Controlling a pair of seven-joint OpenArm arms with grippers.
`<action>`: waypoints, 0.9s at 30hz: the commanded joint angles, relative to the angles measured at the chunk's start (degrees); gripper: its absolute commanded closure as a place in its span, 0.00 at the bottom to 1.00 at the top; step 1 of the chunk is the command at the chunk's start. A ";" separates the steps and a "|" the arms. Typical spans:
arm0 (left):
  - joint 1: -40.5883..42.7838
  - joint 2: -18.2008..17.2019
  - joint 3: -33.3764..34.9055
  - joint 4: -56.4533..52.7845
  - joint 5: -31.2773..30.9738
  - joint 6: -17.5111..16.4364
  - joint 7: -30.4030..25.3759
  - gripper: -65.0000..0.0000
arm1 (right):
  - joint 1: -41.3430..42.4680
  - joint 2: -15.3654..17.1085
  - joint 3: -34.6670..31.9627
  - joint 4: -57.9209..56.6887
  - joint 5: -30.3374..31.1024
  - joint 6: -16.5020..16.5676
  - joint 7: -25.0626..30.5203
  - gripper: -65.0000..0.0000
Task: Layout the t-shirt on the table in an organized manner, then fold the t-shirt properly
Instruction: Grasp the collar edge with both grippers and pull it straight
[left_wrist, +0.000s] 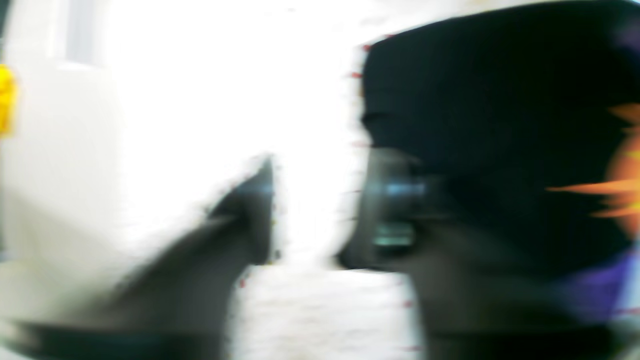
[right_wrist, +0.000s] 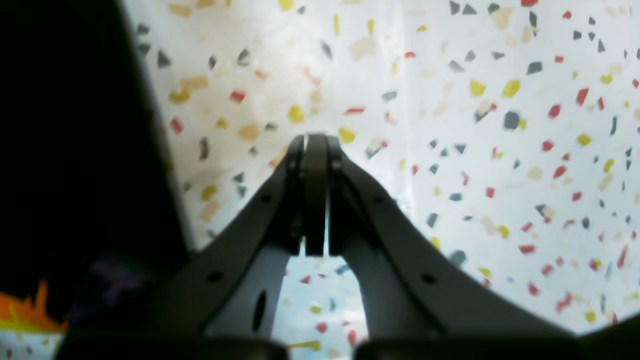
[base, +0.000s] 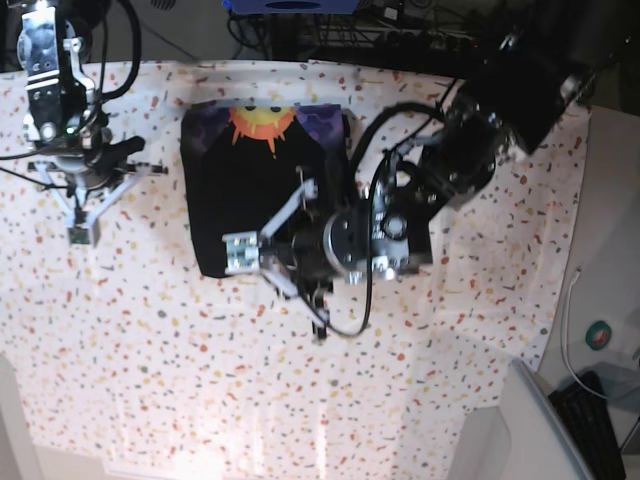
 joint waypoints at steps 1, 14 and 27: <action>1.86 0.16 -1.02 1.86 0.25 -0.30 -0.57 1.00 | -0.19 -0.03 -1.56 1.64 0.36 0.31 0.63 1.00; 22.07 -0.37 -5.94 3.44 0.34 -0.30 -0.57 1.00 | -2.30 -0.03 -16.07 1.38 0.36 0.22 0.63 1.00; 22.60 -3.98 -6.12 -7.99 0.34 -0.30 -0.65 1.00 | -3.18 -3.28 -18.35 -14.27 0.36 0.22 12.15 1.00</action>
